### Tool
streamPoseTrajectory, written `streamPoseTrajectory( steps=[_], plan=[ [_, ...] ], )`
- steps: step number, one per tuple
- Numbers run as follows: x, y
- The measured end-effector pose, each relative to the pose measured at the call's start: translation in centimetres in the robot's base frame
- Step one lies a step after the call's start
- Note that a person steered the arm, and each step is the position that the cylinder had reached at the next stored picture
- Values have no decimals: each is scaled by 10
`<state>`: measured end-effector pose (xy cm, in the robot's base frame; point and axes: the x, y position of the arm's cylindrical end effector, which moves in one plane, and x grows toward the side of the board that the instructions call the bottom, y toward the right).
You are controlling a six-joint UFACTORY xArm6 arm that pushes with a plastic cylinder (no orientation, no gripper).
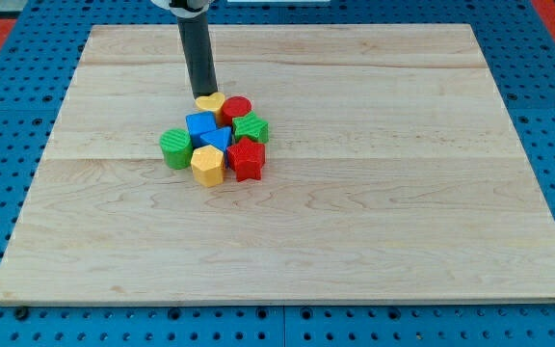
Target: Point your arm closer to the yellow hexagon
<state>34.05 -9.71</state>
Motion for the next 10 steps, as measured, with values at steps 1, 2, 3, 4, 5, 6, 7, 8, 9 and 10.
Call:
streamPoseTrajectory(
  steps=[1, 2, 3, 4, 5, 6, 7, 8, 9, 10],
  plan=[
    [0, 0],
    [0, 0],
    [13, -6],
    [19, -50],
    [54, -110],
    [98, -104],
    [97, -105],
    [93, -109],
    [86, -116],
    [83, -119]
  ],
)
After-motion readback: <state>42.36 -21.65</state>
